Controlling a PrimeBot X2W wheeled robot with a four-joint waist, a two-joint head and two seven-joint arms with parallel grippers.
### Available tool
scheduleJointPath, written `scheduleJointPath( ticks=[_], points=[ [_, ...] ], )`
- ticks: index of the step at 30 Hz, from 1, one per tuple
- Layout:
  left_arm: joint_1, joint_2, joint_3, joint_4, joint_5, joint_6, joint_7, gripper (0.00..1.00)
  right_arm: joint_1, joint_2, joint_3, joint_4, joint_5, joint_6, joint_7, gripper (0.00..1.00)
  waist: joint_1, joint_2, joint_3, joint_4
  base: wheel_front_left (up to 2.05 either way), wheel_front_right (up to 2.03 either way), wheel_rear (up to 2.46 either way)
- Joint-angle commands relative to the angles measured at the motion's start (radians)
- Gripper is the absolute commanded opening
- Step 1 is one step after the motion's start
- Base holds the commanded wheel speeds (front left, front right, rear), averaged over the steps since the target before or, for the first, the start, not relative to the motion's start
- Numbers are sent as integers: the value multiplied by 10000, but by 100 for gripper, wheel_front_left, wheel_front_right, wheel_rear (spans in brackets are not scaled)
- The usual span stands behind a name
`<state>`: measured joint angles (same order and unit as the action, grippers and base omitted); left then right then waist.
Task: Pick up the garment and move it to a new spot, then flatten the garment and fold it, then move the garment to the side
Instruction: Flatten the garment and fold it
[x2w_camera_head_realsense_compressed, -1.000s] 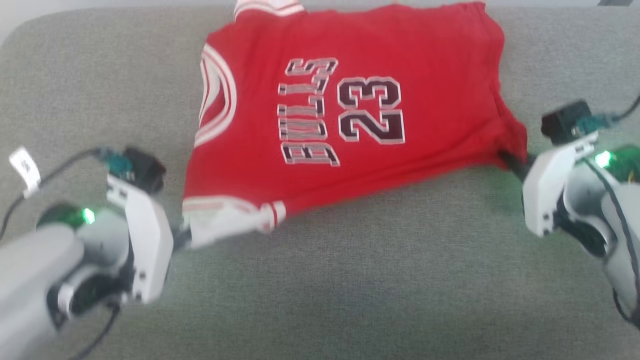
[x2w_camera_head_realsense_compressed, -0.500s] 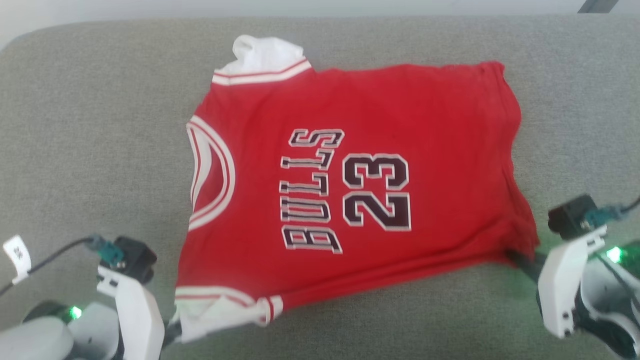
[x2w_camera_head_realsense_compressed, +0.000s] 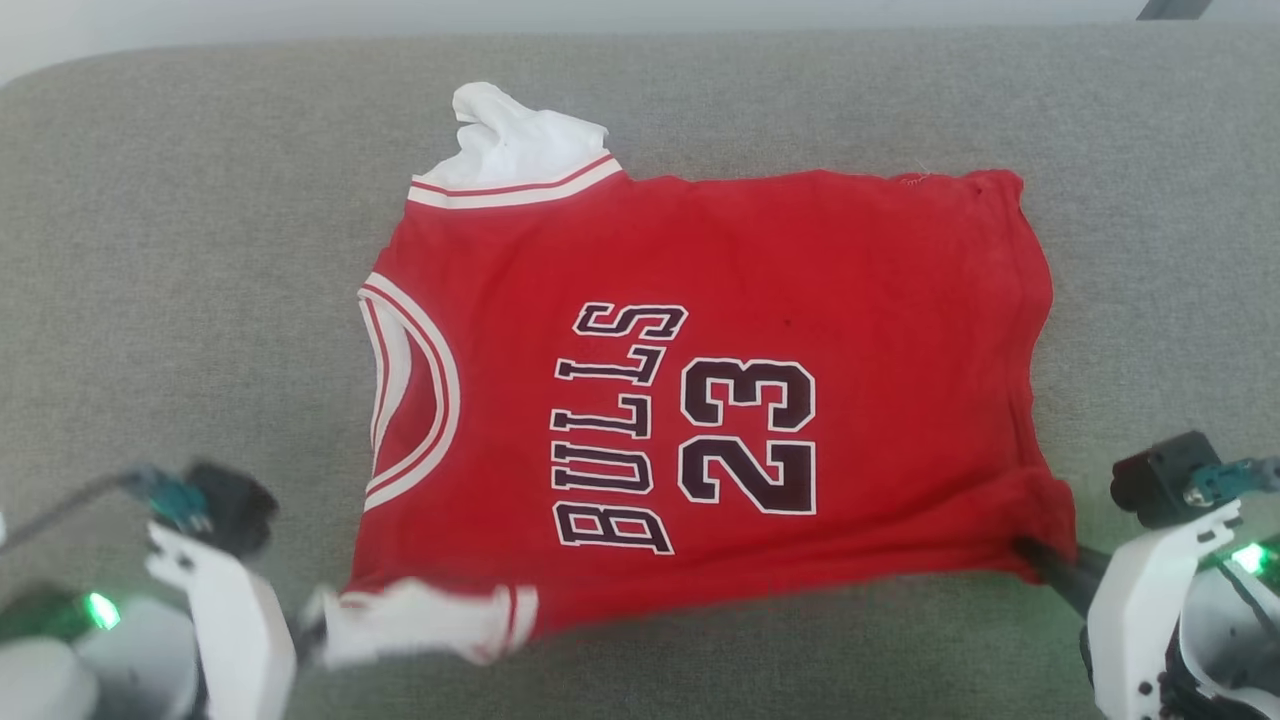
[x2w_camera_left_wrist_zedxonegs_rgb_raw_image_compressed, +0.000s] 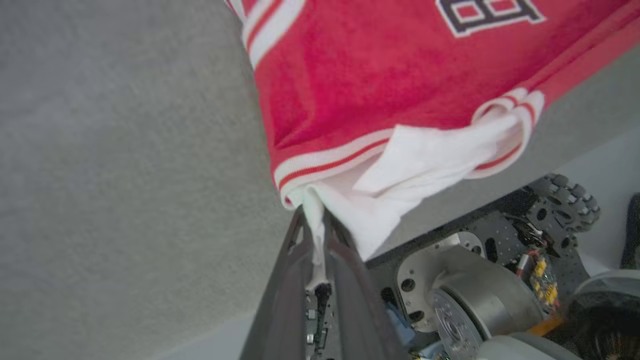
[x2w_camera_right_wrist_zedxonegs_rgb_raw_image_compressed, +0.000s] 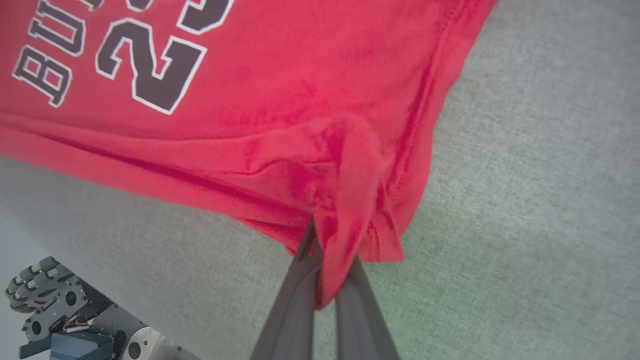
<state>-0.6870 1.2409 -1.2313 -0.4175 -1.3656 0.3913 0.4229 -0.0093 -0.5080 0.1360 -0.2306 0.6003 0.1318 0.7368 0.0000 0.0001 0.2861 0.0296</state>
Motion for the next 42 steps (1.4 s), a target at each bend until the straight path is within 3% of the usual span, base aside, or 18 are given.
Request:
scheduleJointPath(
  ticks=[1, 7, 16, 23, 30, 31, 32, 33, 34, 35, 36, 37, 38, 39, 42],
  points=[
    [-255, 124, 127, 45, 182, -43, -81, 0, -114, 75, -94, -88, -138, -21, 13, 0, 0, -1, 26, -14, 0, 0, 0],
    [-1580, -123, 598, 765, 1427, -816, 58, 0, -936, 497, -290, -57, -611, -21, -206, 0, 0, -1, 235, -25, 0, 0, 0],
    [-3549, -1855, 836, 3687, 2513, -2816, 444, 0, -2997, 591, 106, 1352, -1161, -19, -930, 0, 0, -1, 792, -83, 0, 0, 0],
    [-4206, -3617, 656, 6807, 2083, -4220, 809, 0, -4371, 617, 900, 3204, -1201, -19, -1443, 0, 0, -1, 1232, -125, 0, 0, 0],
    [-4266, -4713, 494, 8929, 1380, -4780, 1532, 0, -5104, 780, 1682, 4477, -970, -19, -1588, 0, 0, -1, 1392, -189, 0, 0, 0],
    [-4277, -4842, 508, 9189, 1341, -4799, 1632, 10, -5203, 774, 1799, 4619, -953, -19, -1581, 0, 0, -1, 1392, -198, 0, 0, 0],
    [-4314, -4948, 514, 9421, 1287, -4818, 1679, 42, -5288, 784, 1905, 4737, -914, -19, -1588, 0, 0, -1, 1386, -204, 0, 0, 0],
    [-4352, -5042, 585, 9662, 1131, -4825, 1710, 60, -5383, 782, 2027, 4829, -880, -19, -1618, 0, 0, -1, 1372, -206, 0, 0, 0],
    [-4414, -5137, 644, 9839, 1048, -4834, 1735, 85, -5484, 774, 2116, 4921, -831, -19, -1655, 5, 0, -1, 1352, -203, 0, 0, 0],
    [-4479, -5206, 704, 9979, 937, -4831, 1785, 100, -5574, 762, 2186, 4986, -793, -19, -1698, 9, 0, -1, 1319, -196, 0, 0, 0],
    [-4550, -5237, 717, 10061, 935, -4847, 1810, 100, -5622, 729, 2247, 5032, -765, -18, -1710, 23, 0, -1, 1273, -179, 0, 0, 0],
    [-4550, -5237, 717, 10061, 935, -4847, 1810, 100, -5622, 729, 2247, 5032, -765, -18, -1710, 23, 0, -1, 1273, -179, 0, 0, 0],
    [-4636, -5244, 746, 10094, 979, -4862, 1765, 100, -5670, 689, 2307, 5065, -726, -18, -1766, 44, 0, -1, 1231, -162, 0, 0, 0],
    [-4670, -5256, 814, 10112, 930, -4835, 1727, 100, -5710, 640, 2331, 5100, -698, -18, -1806, 100, 0, -1, 1181, -133, 0, 0, 0],
    [-4765, -5128, 880, 9948, 988, -4716, 1643, 100, -5742, 524, 2262, 5058, -633, -18, -2048, 100, 0, -1, 1028, -23, 0, 0, 0]
  ],
)
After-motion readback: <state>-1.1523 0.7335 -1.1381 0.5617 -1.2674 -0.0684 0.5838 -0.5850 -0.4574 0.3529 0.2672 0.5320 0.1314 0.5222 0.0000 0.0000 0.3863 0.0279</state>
